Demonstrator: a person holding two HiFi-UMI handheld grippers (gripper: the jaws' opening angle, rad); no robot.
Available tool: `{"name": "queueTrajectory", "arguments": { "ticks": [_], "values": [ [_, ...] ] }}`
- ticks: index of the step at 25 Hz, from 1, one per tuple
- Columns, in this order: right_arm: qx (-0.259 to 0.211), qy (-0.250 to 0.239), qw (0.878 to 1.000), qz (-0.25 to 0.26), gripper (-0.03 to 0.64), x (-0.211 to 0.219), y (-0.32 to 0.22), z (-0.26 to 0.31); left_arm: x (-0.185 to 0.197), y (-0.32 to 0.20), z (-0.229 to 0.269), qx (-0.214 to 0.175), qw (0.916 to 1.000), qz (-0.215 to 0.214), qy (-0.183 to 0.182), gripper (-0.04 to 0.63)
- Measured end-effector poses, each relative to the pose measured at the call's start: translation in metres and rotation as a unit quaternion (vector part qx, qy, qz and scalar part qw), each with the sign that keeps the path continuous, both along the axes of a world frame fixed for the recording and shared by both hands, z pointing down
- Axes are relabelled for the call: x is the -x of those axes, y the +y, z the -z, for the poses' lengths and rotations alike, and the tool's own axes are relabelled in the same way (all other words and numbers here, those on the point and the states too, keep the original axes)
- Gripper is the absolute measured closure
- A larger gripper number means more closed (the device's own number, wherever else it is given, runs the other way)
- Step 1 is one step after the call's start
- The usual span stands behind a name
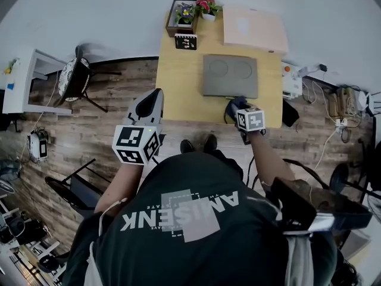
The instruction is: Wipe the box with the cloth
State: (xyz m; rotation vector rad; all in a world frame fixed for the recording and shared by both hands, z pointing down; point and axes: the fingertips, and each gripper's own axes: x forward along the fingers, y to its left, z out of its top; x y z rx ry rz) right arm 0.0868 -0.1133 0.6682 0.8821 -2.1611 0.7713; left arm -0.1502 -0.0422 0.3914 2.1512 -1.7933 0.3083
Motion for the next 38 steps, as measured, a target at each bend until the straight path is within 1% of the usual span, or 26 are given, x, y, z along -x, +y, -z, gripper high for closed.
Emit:
{"name": "queueTrajectory", "arguments": {
  "ticks": [5,10,13,15,17,19,22,27,30,34,38],
  "values": [
    [-0.002,-0.009,1.000,-0.013,0.543,-0.004,0.004,0.005,-0.011,-0.010,0.001,0.000,0.9999,-0.013,-0.004,0.595],
    [-0.005,-0.027,0.999,-0.042,0.543,-0.010,0.014,0.010,-0.020,-0.030,0.002,-0.004,0.9996,-0.025,-0.009,0.595],
    [-0.005,-0.034,0.999,-0.031,0.543,0.003,0.025,0.012,-0.016,-0.038,-0.001,-0.007,0.9995,-0.027,-0.012,0.595],
    [0.001,-0.031,0.999,-0.027,0.543,0.012,0.039,0.010,-0.014,-0.043,-0.005,-0.005,0.9992,-0.039,-0.008,0.595],
    [0.005,-0.028,0.999,-0.033,0.543,0.021,0.047,0.007,-0.009,-0.048,-0.008,-0.004,0.9986,-0.053,-0.004,0.595],
    [0.004,-0.024,0.999,-0.041,0.543,0.031,0.043,0.005,0.000,-0.053,-0.011,-0.002,0.9979,-0.065,-0.001,0.595],
    [0.000,-0.012,0.999,-0.051,0.543,0.045,0.030,0.003,0.027,-0.058,-0.018,0.008,0.9974,-0.072,0.000,0.595],
    [0.017,-0.022,0.991,-0.133,0.543,0.053,0.020,-0.003,0.071,-0.057,-0.023,0.017,0.9967,-0.079,0.009,0.595],
    [0.011,-0.017,0.987,-0.159,0.543,0.060,0.015,-0.003,0.090,-0.057,-0.026,0.019,0.9961,-0.086,0.011,0.595],
    [-0.004,0.000,0.990,-0.141,0.543,0.076,0.015,-0.005,0.110,-0.057,-0.028,0.020,0.9950,-0.097,0.017,0.595],
    [-0.007,0.002,0.991,-0.133,0.543,0.095,0.017,-0.004,0.121,-0.058,-0.029,0.020,0.9931,-0.114,0.019,0.595]
  ]
}}
